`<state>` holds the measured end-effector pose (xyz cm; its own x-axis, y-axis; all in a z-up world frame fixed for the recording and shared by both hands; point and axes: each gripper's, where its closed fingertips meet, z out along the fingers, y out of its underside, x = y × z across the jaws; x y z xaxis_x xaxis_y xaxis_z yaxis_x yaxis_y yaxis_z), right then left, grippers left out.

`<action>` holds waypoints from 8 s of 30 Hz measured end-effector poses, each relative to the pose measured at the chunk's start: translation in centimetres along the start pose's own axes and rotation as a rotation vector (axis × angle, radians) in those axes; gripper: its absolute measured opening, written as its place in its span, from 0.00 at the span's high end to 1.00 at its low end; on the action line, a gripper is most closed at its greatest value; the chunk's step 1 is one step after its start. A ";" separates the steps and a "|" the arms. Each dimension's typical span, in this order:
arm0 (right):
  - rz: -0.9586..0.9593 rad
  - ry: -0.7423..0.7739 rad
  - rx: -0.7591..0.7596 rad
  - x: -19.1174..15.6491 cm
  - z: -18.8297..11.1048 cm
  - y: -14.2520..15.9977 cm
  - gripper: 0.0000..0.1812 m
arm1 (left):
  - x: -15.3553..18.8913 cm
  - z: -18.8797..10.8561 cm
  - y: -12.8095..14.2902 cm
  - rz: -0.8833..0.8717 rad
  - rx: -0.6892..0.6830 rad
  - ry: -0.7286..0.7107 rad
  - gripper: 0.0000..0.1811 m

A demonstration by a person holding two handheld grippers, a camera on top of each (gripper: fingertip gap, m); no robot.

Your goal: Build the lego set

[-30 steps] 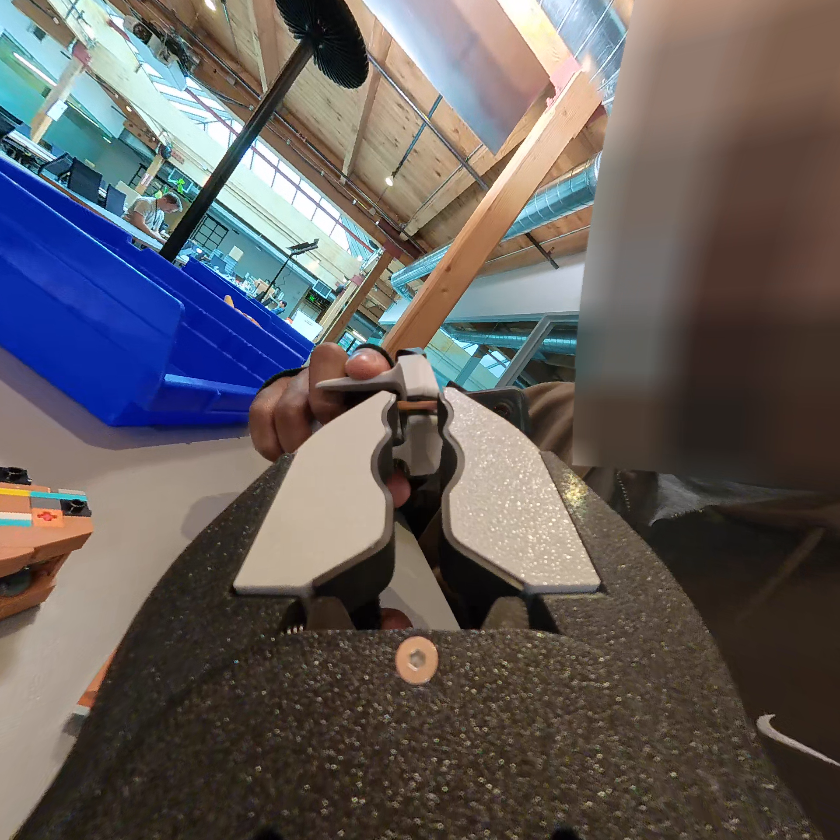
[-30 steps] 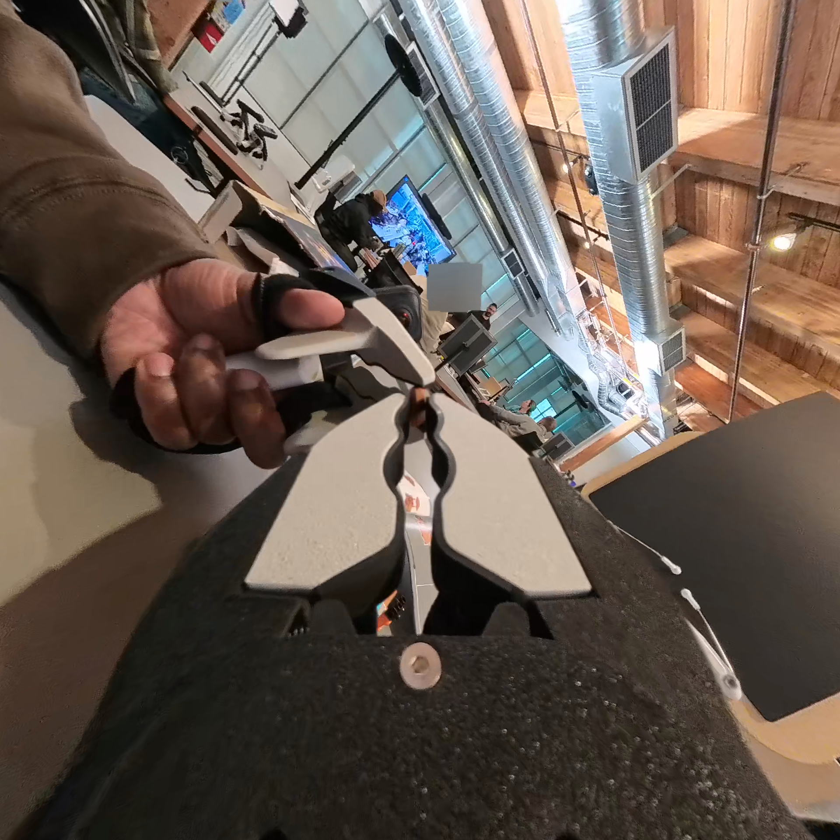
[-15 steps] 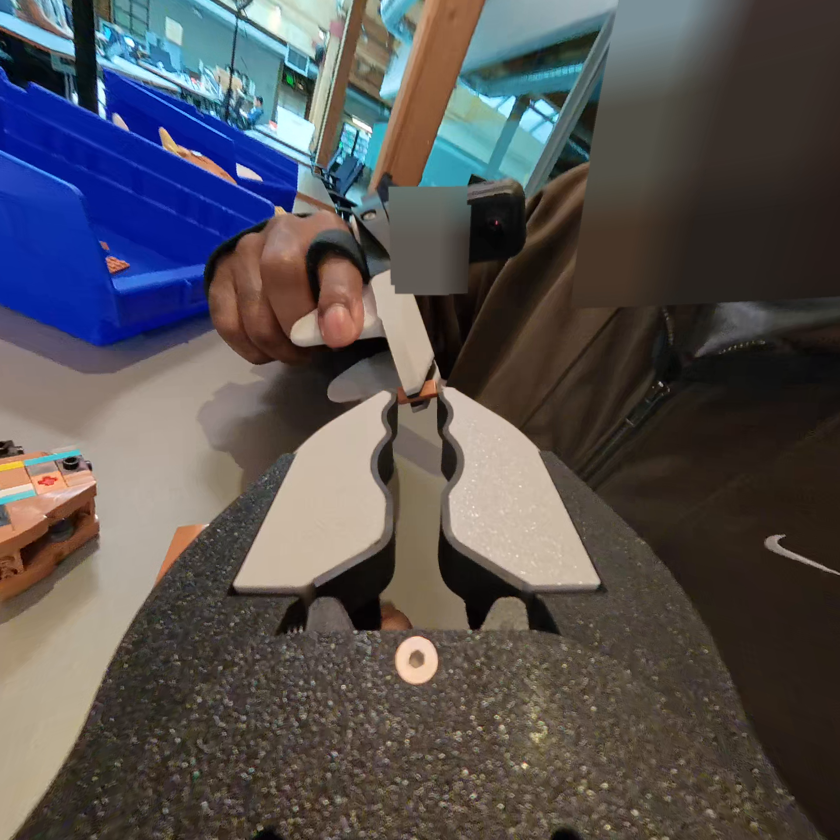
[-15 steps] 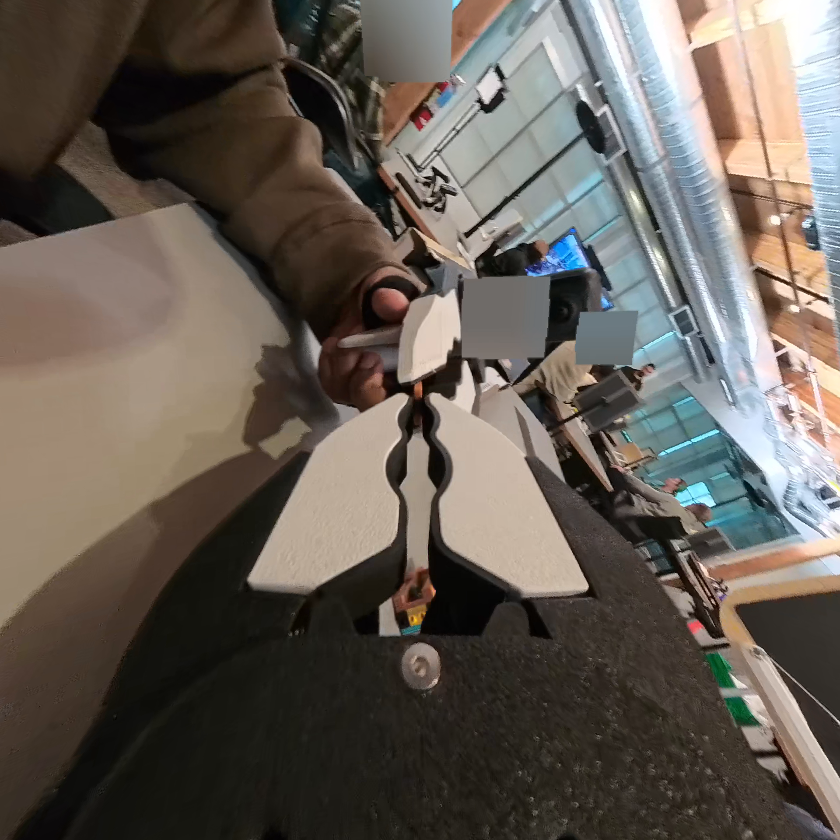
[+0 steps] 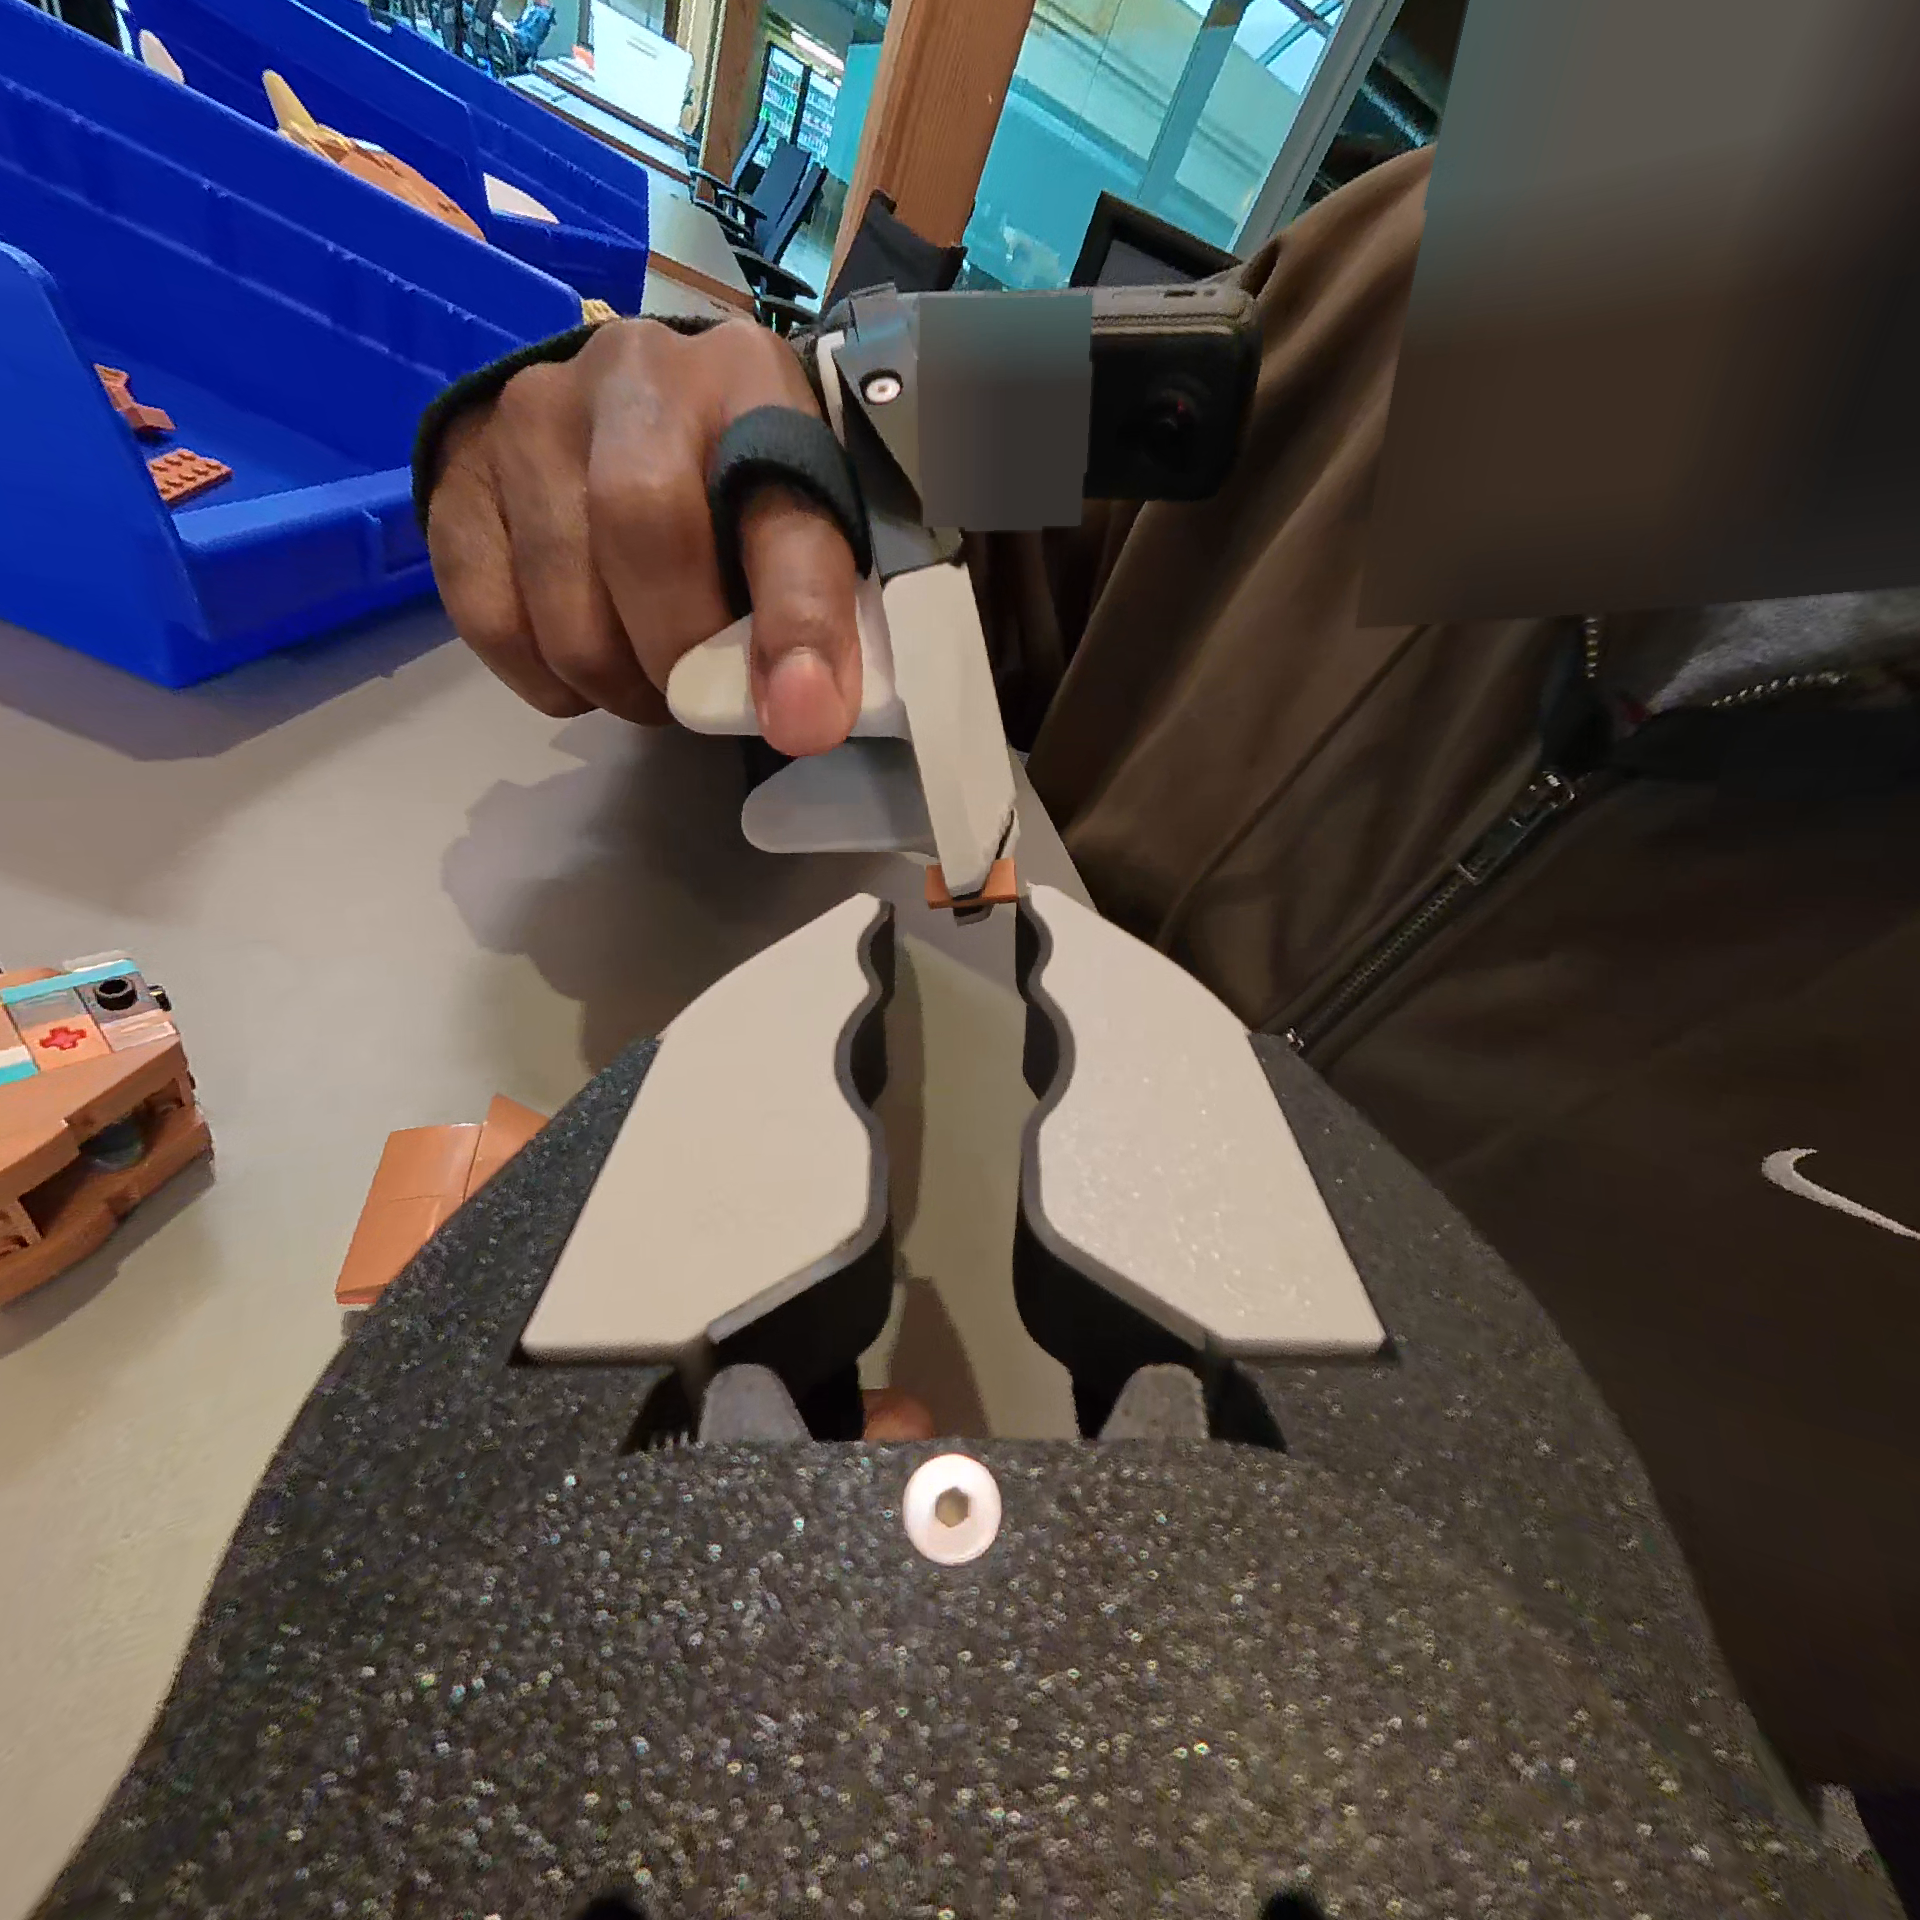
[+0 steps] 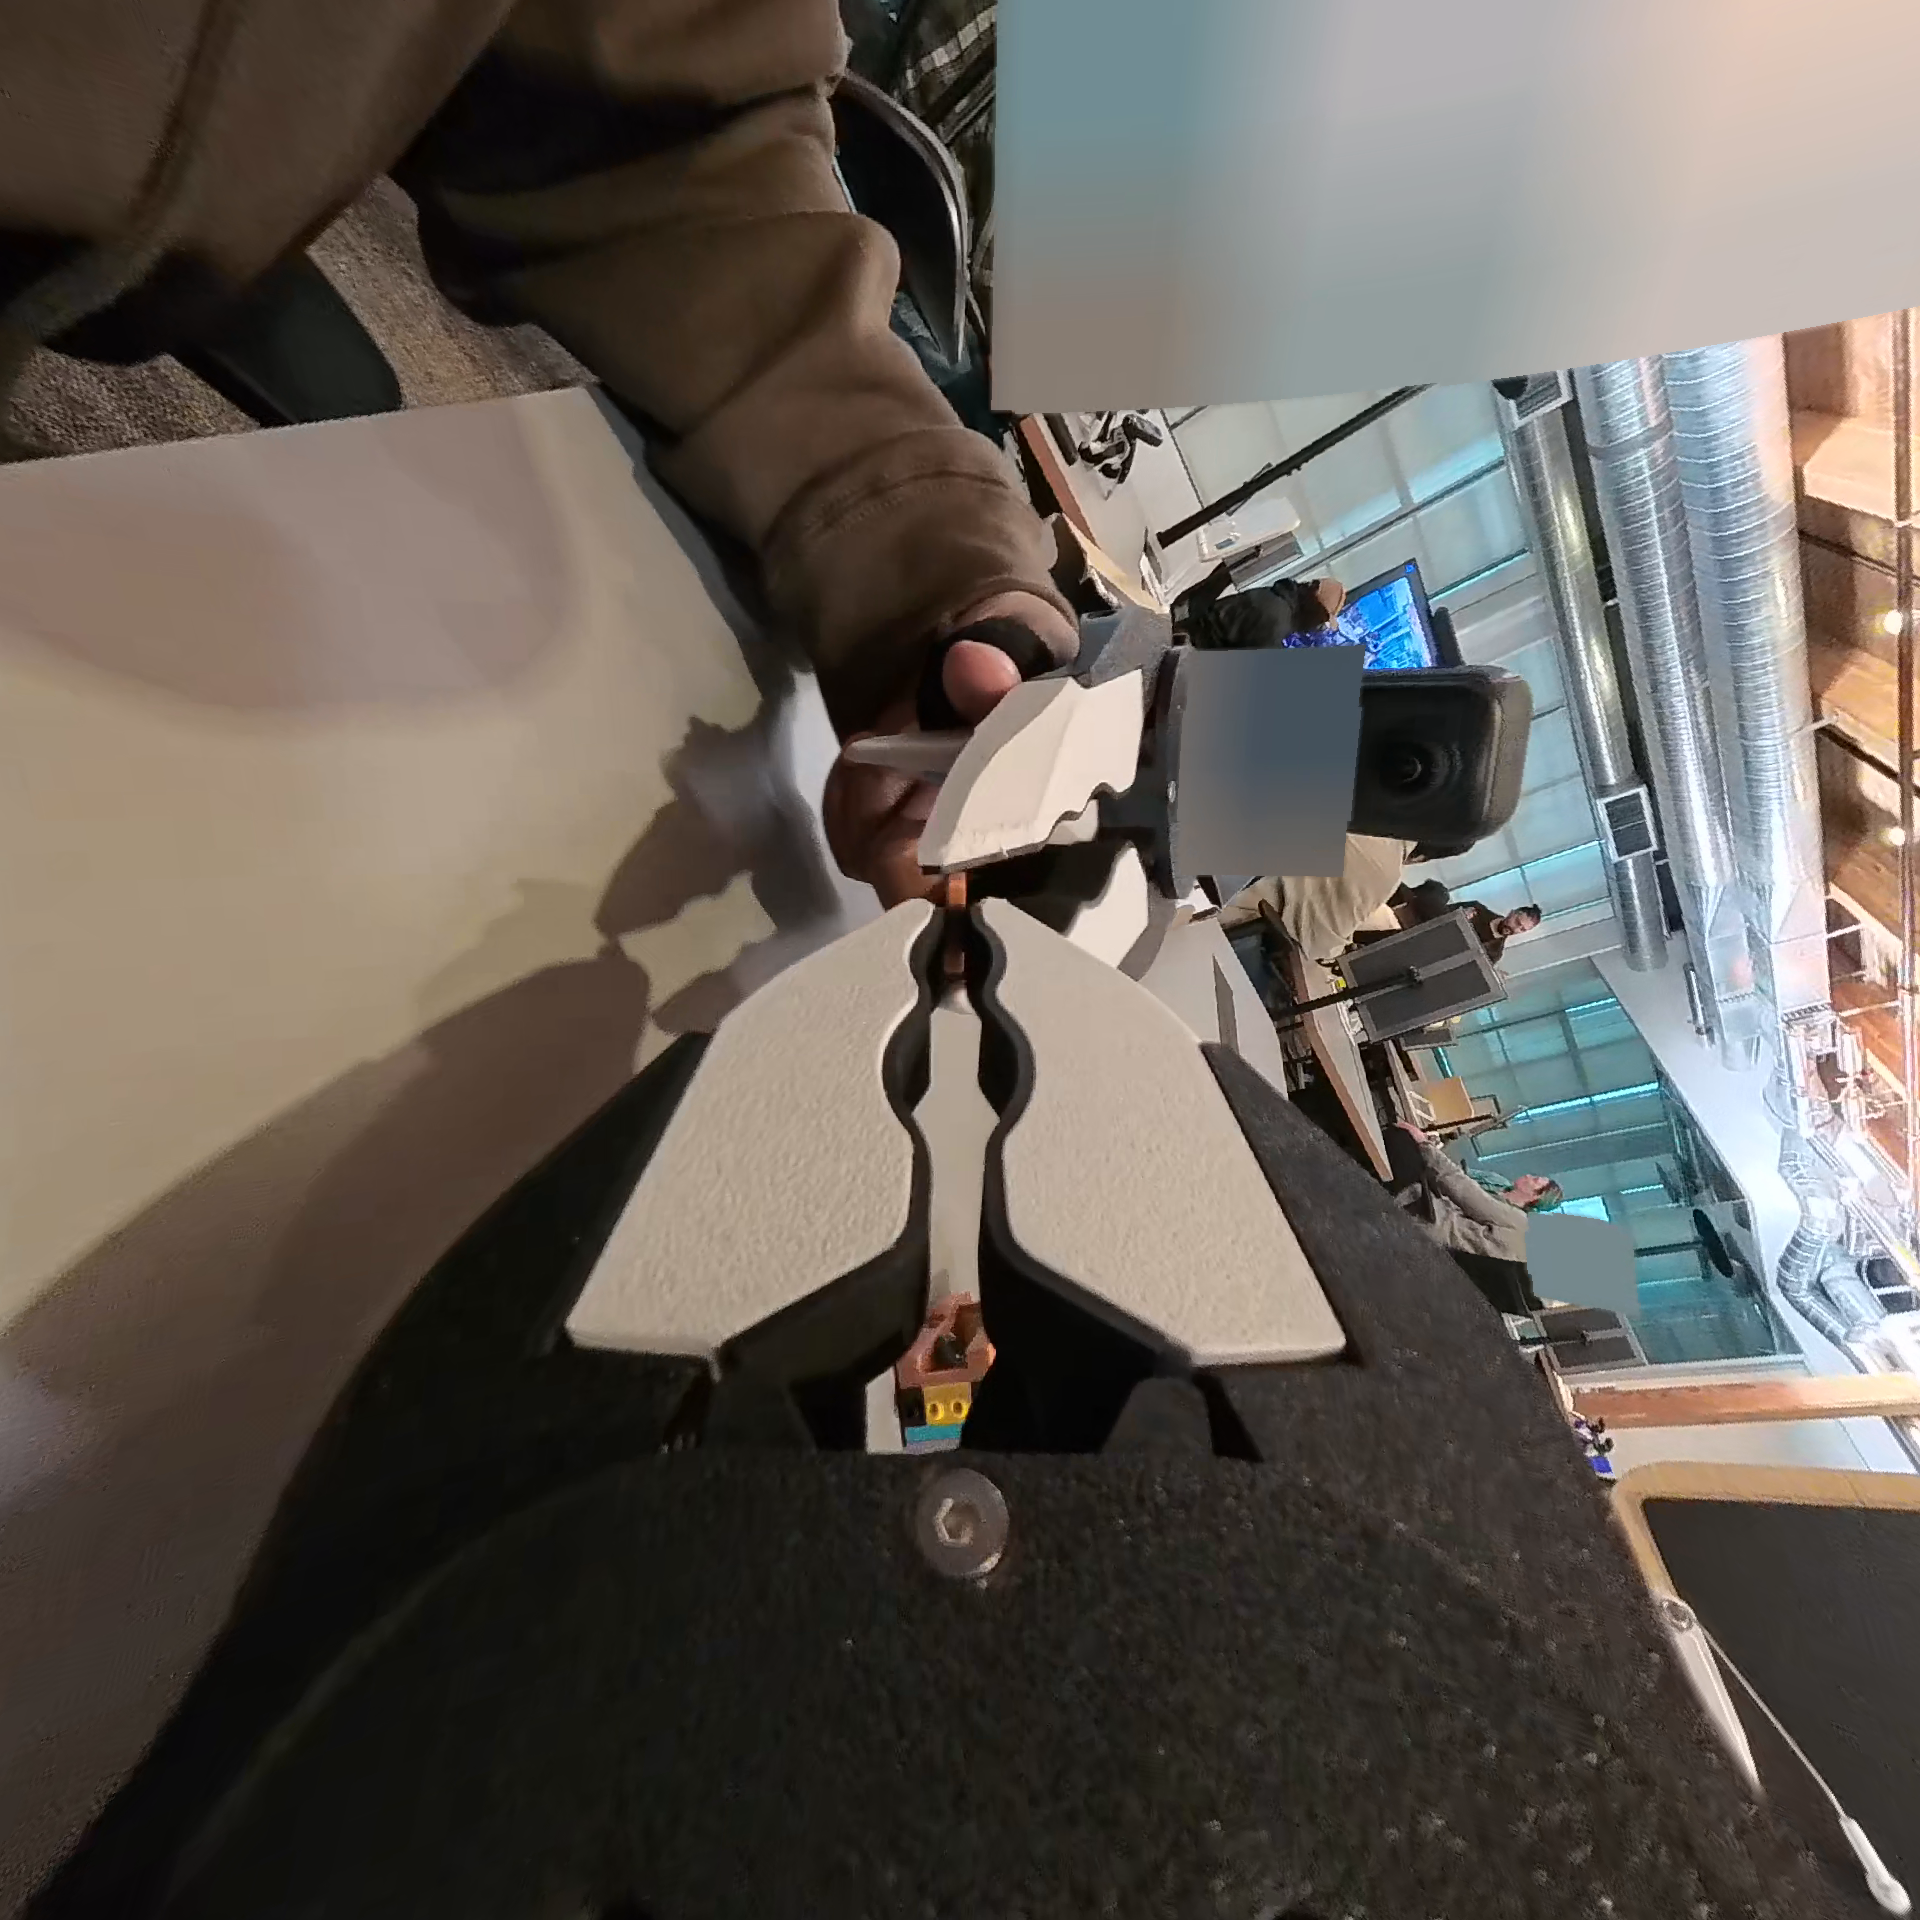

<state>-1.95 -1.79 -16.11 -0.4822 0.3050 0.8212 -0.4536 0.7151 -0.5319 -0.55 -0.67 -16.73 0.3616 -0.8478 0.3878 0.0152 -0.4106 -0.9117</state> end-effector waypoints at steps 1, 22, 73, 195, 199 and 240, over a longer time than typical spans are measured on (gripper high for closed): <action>-0.007 -0.003 0.000 -0.1 0.0 0.0 0.99 | 0.0 0.0 0.0 0.000 -0.004 0.001 0.87; -0.456 -0.025 -0.120 -2.0 1.0 -0.9 0.99 | 1.6 0.1 1.3 0.311 -0.215 -0.096 0.86; 0.905 -0.221 -0.575 -4.2 1.8 11.1 0.68 | -5.8 -3.3 4.3 0.234 -0.366 -0.439 0.91; 1.138 0.030 -0.224 3.2 0.0 8.2 0.72 | -8.2 -3.6 -1.4 1.415 -0.702 -1.082 0.89; 1.169 0.026 -0.216 3.1 0.0 8.3 0.72 | -8.4 -3.5 -1.2 1.350 -0.679 -1.070 0.89; 0.585 0.227 -0.294 2.4 -0.2 8.9 0.85 | -8.1 -3.1 -0.4 0.916 -0.481 -0.922 0.90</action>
<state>-6.95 5.42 -18.78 -0.4022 0.7937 0.4564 0.0710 0.5241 -0.8487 -6.35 5.32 -19.14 0.5500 -0.4264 -0.7181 -0.8111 -0.0676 -0.5810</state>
